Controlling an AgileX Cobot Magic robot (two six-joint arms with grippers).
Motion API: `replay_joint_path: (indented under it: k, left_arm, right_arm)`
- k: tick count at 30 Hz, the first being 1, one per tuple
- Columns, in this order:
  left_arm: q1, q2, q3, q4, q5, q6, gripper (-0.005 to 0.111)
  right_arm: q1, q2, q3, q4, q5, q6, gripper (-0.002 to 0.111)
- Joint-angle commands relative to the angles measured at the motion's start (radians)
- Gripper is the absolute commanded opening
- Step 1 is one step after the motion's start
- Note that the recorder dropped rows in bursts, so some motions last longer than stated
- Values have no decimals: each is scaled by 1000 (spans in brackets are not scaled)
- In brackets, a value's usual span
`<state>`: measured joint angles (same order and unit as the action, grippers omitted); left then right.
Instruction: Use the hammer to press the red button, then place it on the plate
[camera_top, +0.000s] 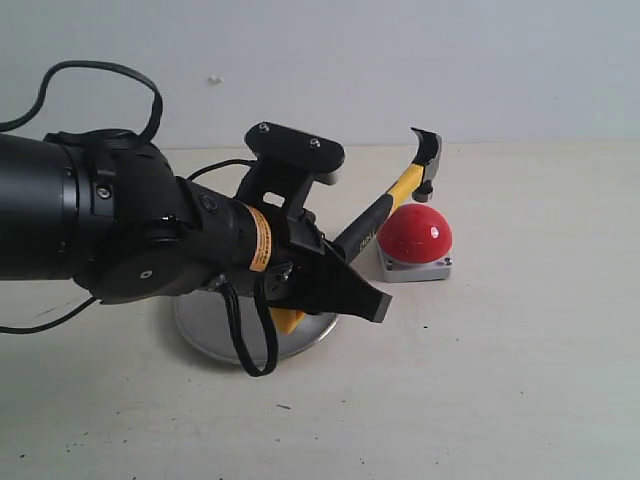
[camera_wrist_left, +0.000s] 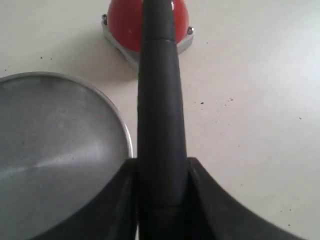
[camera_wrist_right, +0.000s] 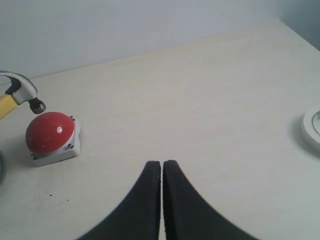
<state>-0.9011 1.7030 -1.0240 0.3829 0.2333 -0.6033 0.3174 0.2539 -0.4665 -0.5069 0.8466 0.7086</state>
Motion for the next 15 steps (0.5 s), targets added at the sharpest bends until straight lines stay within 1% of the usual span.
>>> replay_joint_path:
  k: [1, 5, 10, 13, 15]
  left_arm:
    - [-5, -16, -9, 19, -99, -7, 0]
    - [-5, -13, -13, 41, -100, -7, 0]
    - [-5, -137, -84, 100, -71, -7, 0]
    - [-5, -122, -68, 100, -32, -11, 0]
    - [-5, -90, -23, 100, -36, -67, 0]
  right_arm:
    - [-2, -4, 3, -7, -14, -7, 3]
    - [-2, -4, 3, -7, -14, -7, 3]
    - [-2, -4, 3, -7, -14, -7, 3]
    - [-2, -4, 3, -7, -14, -7, 3]
    - [-2, -4, 3, -7, -14, -7, 3]
